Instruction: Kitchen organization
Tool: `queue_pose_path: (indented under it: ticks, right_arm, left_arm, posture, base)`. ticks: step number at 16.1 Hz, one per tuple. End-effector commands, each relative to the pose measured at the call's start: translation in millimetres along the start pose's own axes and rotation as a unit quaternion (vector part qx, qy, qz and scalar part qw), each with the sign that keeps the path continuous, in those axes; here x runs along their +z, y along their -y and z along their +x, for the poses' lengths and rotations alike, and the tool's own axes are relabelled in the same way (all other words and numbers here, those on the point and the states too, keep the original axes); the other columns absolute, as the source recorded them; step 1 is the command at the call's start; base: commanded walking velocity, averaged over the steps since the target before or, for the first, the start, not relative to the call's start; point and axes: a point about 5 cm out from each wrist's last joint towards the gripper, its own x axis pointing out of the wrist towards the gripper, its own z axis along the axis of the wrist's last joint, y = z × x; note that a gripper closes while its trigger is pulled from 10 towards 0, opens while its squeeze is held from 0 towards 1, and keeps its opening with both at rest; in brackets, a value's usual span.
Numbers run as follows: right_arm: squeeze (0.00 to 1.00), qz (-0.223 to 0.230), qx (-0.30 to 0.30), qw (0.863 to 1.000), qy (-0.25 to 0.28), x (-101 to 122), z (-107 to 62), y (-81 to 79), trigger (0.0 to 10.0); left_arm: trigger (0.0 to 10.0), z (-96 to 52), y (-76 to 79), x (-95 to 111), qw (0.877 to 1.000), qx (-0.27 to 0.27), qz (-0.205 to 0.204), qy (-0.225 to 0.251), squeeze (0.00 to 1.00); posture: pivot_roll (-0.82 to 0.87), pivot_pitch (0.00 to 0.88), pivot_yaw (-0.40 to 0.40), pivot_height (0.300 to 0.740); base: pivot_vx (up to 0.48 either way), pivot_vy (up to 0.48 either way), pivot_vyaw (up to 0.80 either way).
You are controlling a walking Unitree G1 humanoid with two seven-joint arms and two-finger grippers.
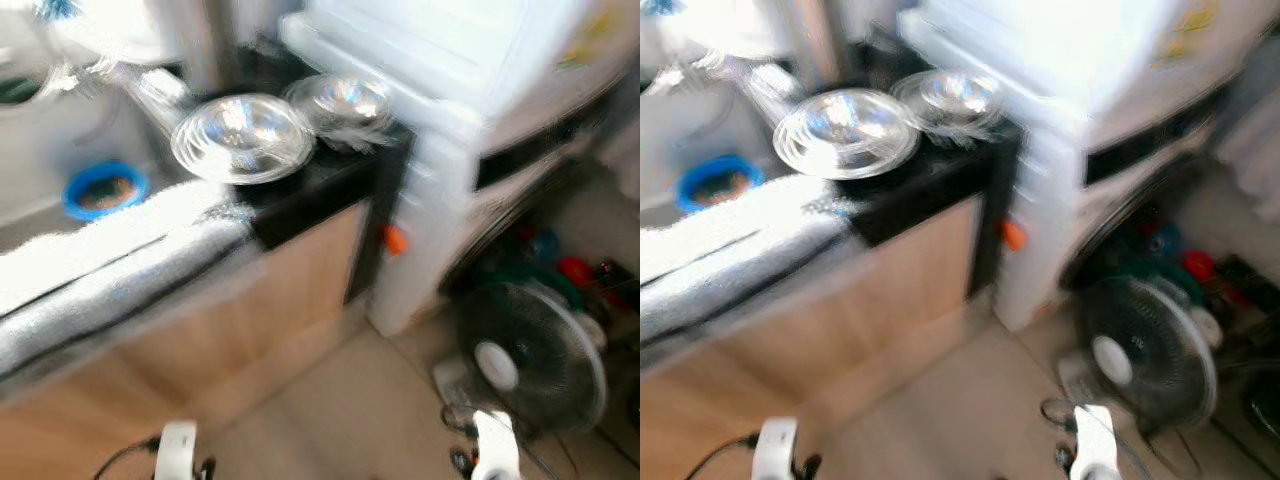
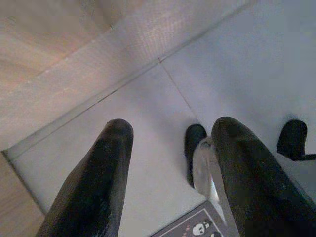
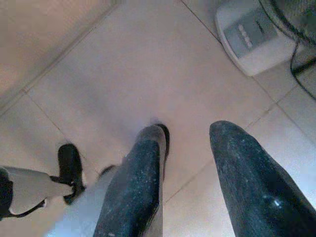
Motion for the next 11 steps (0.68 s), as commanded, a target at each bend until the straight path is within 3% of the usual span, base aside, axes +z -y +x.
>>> queue_pose_path:
  ticks: [1, 7, 11]
  right_arm:
    - [0.0, -0.003, 0.007, 1.0, -0.006, -3.4, 0.3, -3.8, 10.0]
    - [0.0, -0.002, 0.01, 1.0, -0.006, -3.3, 0.5, -4.7, 10.0]
    - [0.0, -0.003, 0.012, 1.0, -0.006, -3.5, 0.6, -5.6, 10.0]
  left_arm:
    - [10.0, -4.6, -7.3, -16.0, 0.999, 0.012, -0.006, -0.03, 0.0]
    - [10.0, -7.2, -11.4, -24.0, 0.999, 0.017, -0.007, -0.047, 0.0]
    - [10.0, -7.4, -12.5, -24.0, 0.999, 0.016, -0.003, -0.047, 0.0]
  posture:
    - [0.1, 0.124, -0.026, 0.74]
    - [0.1, 0.127, -0.026, 0.74]
    - [0.1, 0.125, -0.026, 0.74]
  base:
    - [0.0, 0.277, 0.69]
    - [0.0, 0.258, 0.63]
    - [0.0, 0.0, 0.8]
